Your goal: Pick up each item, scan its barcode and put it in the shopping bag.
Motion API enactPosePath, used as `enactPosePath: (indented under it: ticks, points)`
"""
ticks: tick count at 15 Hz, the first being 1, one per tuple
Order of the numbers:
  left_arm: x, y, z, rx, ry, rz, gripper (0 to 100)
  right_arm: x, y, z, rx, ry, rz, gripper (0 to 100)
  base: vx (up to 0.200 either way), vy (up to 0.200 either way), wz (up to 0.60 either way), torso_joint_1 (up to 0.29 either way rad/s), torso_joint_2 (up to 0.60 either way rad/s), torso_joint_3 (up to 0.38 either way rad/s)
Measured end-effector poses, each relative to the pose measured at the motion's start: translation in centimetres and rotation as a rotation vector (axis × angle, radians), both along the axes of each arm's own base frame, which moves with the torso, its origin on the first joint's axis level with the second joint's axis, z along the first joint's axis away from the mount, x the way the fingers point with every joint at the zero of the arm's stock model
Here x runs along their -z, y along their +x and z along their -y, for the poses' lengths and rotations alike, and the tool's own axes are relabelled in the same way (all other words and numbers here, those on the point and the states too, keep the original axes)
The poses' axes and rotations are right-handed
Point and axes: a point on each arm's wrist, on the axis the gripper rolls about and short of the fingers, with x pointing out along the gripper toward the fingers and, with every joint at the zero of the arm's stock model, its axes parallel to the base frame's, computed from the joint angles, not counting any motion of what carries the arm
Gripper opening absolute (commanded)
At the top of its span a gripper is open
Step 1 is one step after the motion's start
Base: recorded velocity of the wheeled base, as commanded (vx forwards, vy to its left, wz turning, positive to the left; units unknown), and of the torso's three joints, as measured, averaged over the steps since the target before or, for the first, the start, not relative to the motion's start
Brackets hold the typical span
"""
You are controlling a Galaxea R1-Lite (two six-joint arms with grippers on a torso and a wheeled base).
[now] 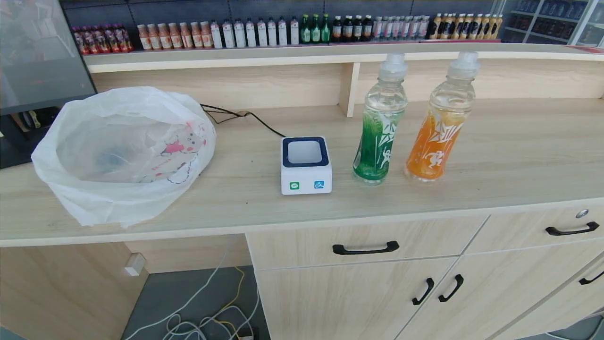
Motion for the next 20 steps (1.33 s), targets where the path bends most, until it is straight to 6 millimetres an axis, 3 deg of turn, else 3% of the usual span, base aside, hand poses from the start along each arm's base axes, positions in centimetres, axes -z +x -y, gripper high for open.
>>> enactPosePath:
  ticks: [4,9,12,17,20]
  points:
    - [0.0,0.0,0.0,-0.001,0.000,0.000,100,-2.5,5.6,-0.2,-0.038,0.038,0.105,100,0.000,0.000,0.00,0.000,0.00,0.000]
    - [0.0,0.0,0.0,-0.001,0.000,0.000,100,-4.2,12.7,-1.0,-0.098,0.120,0.195,100,0.000,0.000,0.00,0.000,0.00,0.000]
    - [0.0,0.0,0.0,0.000,0.000,0.000,100,-3.6,14.1,-2.0,-0.088,0.135,0.153,100,0.000,0.000,0.00,0.000,0.00,0.000]
    - [0.0,0.0,0.0,-0.001,0.000,0.000,100,-2.8,14.1,-6.1,-0.168,0.157,0.112,100,0.000,0.000,0.00,0.000,0.00,0.000]
    - [0.0,0.0,0.0,-0.001,0.000,0.000,100,-2.7,14.6,-6.9,-0.197,0.158,0.117,100,0.000,0.000,0.00,0.000,0.00,0.000]
